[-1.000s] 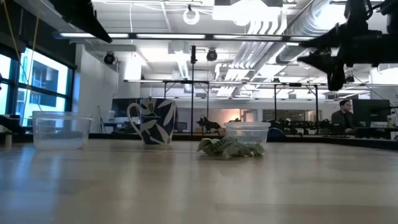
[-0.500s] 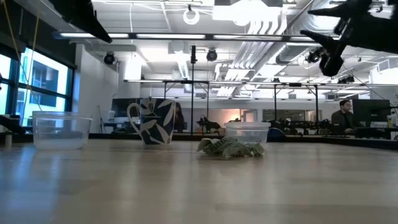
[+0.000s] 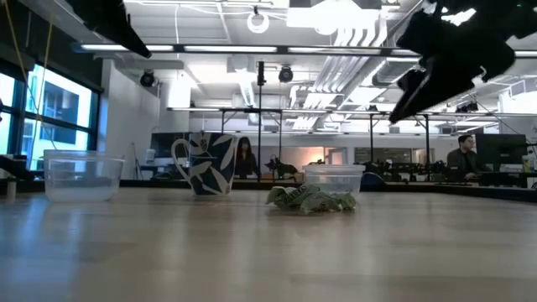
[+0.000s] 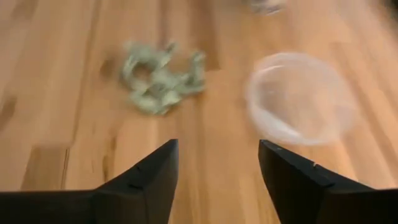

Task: Pick and place Stevia / Truvia into bins
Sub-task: Put the white stevia packet into the transparent container

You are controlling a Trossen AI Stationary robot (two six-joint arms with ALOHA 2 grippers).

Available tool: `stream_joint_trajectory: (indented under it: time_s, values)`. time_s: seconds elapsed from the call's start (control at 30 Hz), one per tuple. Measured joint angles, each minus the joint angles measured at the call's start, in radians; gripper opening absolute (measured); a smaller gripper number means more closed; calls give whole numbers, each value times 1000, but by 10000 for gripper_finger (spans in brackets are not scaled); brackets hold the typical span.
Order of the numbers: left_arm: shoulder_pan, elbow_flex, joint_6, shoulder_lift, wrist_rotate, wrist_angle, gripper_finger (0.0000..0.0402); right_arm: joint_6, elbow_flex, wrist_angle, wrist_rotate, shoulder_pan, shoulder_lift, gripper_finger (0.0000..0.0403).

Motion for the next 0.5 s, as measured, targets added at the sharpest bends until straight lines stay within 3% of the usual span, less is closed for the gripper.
stream_joint_trajectory:
  time_s: [0.2,0.4,0.5]
  values:
    - [0,0,0,0,0,0,200,14,229,27,-32,2,296,233]
    - [0,0,0,0,0,0,200,20,499,-107,-42,-46,575,214]
    - [0,0,0,0,0,0,200,14,607,-189,7,-75,687,201]
